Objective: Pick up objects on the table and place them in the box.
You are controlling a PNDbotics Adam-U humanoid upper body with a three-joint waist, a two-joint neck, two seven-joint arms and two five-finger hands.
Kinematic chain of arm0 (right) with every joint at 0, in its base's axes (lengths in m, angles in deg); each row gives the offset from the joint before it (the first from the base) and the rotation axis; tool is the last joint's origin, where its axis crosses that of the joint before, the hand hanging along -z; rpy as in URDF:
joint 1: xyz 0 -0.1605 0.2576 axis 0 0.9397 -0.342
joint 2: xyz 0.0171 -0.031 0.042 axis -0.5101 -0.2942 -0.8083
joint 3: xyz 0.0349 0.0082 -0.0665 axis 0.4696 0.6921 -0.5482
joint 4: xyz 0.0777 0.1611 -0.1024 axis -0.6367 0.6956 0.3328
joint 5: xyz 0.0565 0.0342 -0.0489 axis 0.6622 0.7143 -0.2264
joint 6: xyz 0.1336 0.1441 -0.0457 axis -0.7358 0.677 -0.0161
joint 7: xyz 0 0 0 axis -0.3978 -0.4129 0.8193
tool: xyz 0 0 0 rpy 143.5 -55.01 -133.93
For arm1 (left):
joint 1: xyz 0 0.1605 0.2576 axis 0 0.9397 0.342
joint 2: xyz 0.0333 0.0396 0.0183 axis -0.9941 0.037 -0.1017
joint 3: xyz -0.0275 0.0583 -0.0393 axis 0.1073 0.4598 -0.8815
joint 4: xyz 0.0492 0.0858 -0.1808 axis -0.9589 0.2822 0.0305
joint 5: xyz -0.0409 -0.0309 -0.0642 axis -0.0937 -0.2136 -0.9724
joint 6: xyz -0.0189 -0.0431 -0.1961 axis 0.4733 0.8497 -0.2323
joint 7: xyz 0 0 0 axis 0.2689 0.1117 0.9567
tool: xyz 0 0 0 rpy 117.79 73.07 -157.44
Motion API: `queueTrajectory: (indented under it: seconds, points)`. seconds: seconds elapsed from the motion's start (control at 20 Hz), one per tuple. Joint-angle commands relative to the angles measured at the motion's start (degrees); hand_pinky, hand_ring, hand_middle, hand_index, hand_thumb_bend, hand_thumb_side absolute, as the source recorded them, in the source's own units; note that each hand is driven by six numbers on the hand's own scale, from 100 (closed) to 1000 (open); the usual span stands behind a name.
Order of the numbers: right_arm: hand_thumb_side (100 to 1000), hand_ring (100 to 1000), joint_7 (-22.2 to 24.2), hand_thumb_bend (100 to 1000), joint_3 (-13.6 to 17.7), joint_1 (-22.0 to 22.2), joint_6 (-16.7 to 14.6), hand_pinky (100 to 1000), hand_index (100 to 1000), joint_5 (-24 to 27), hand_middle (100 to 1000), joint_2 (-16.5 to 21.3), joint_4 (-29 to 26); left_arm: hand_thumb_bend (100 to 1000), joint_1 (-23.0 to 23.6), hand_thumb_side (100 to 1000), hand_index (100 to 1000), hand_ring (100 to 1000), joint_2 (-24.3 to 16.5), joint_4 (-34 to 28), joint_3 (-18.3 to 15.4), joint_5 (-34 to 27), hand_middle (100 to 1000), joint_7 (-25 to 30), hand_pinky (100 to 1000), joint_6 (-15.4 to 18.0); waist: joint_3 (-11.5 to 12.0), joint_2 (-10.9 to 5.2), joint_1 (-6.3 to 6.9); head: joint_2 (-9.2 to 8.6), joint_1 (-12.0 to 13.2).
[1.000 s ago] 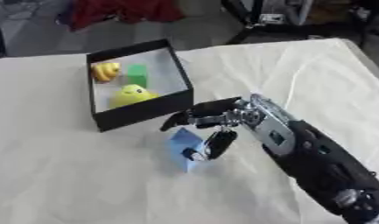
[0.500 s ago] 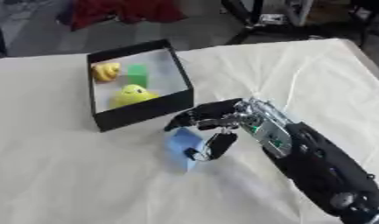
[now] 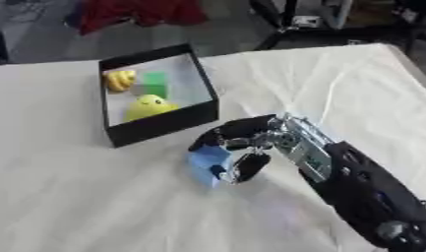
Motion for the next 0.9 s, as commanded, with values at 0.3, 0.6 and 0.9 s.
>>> queueTrajectory:
  seconds: [0.3, 0.6, 0.9]
  points:
    - [766, 988, 10.15, 100, -0.4, 0.28, -8.11, 916, 1000, 2.69, 926, 2.88, 0.01, 798, -0.74, 685, 807, 583, -1.01, -0.83, -0.46, 0.29, 595, -0.08, 663, -0.05, -0.01, -0.6, -0.25, -0.1, 0.18]
    - [939, 953, 10.15, 100, -0.62, 0.34, -5.93, 917, 1000, 5.21, 934, 2.91, 3.66, 798, -0.79, 685, 807, 582, -0.98, -0.85, -0.44, 0.27, 595, -0.06, 663, -0.05, 0.05, -0.56, -0.14, -0.1, 0.14]
    - [1000, 913, 10.15, 100, -0.72, 0.25, -4.33, 918, 1000, 6.78, 936, 2.7, 6.14, 798, -0.84, 685, 807, 582, -0.93, -0.88, -0.43, 0.24, 595, -0.02, 664, -0.04, 0.14, -0.5, -0.07, -0.1, 0.06]
